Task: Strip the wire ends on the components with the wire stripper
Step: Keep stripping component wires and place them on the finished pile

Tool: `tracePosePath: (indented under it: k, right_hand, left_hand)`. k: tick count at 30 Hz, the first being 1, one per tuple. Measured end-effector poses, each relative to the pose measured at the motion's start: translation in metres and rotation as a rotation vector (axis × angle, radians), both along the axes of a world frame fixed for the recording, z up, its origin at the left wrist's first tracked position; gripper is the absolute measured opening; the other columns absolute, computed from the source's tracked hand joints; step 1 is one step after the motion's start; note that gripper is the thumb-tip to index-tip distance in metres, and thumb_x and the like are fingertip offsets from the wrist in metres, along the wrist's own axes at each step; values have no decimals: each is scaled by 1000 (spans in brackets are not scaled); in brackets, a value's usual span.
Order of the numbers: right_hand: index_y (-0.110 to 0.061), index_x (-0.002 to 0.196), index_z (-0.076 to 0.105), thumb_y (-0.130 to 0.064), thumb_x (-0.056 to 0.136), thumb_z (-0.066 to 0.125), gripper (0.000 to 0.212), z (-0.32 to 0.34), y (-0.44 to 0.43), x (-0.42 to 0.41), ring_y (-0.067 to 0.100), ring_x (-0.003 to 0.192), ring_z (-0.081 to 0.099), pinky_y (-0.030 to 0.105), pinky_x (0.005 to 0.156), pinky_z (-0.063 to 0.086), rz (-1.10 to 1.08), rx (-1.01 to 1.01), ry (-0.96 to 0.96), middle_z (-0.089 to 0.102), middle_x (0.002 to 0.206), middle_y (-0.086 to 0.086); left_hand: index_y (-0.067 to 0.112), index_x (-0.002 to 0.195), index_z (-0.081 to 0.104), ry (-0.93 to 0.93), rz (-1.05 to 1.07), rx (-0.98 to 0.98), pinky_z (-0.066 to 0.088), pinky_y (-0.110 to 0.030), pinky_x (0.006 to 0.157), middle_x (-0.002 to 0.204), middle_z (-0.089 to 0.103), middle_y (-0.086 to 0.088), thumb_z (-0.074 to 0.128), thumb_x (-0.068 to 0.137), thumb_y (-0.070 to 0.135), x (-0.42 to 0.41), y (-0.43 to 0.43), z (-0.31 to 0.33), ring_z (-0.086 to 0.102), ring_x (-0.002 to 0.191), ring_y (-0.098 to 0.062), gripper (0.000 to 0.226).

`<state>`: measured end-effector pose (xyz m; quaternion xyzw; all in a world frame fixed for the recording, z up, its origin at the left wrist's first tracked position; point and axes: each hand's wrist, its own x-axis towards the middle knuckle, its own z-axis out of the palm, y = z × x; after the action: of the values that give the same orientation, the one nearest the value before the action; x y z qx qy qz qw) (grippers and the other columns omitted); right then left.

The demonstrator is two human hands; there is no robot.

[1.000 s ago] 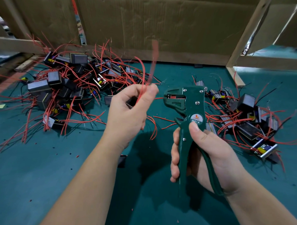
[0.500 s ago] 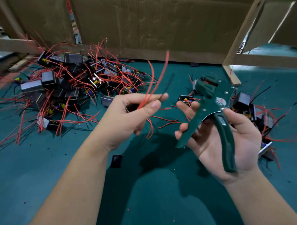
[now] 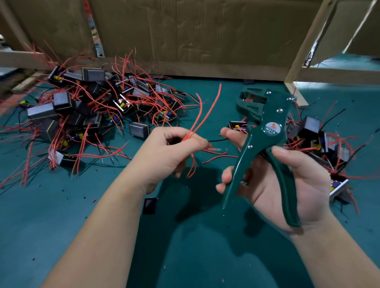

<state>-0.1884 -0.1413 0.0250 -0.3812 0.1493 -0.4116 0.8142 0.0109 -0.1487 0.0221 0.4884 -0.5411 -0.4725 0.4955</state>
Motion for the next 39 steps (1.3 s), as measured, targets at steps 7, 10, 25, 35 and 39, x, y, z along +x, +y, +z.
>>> tracePosePath:
  k: [7, 10, 25, 35, 39]
  right_hand:
    - [-6, 134, 53, -30, 65, 78, 77, -2, 5, 7, 35, 79, 66, 51, 79, 54, 75, 35, 29, 67, 82, 21]
    - [-8, 135, 52, -30, 64, 79, 79, -2, 5, 9, 36, 79, 66, 52, 79, 53, 80, 34, 50, 67, 83, 22]
    - [3, 121, 58, -27, 73, 72, 58, -3, 5, 7, 41, 76, 61, 54, 75, 51, 255, 26, 60, 60, 91, 22]
    - [-2, 105, 64, -30, 73, 75, 44, -4, 6, 7, 38, 67, 63, 51, 68, 53, 227, 6, 148, 62, 83, 20]
    - [-2, 104, 64, -32, 74, 75, 44, -4, 6, 6, 37, 66, 63, 51, 68, 53, 219, 12, 157, 62, 82, 20]
  left_hand:
    - [25, 72, 75, 19, 36, -6, 26, -21, 41, 46, 37, 6, 77, 62, 48, -8, 1, -1, 29, 39, -14, 25]
    - [24, 69, 74, -4, 68, -22, 27, -22, 42, 47, 38, 5, 74, 65, 45, -9, 1, -1, 30, 41, -14, 21]
    - [26, 64, 71, 159, 280, -217, 32, -20, 41, 46, 50, 11, 74, 75, 27, -4, 0, 6, 34, 36, -8, 11]
    - [26, 64, 70, 128, 278, -244, 33, -17, 40, 41, 48, 9, 72, 76, 25, -5, 0, 7, 35, 35, -7, 13]
    - [32, 65, 71, 126, 272, -250, 34, -18, 40, 40, 47, 10, 68, 77, 26, -5, 0, 8, 35, 36, -6, 13]
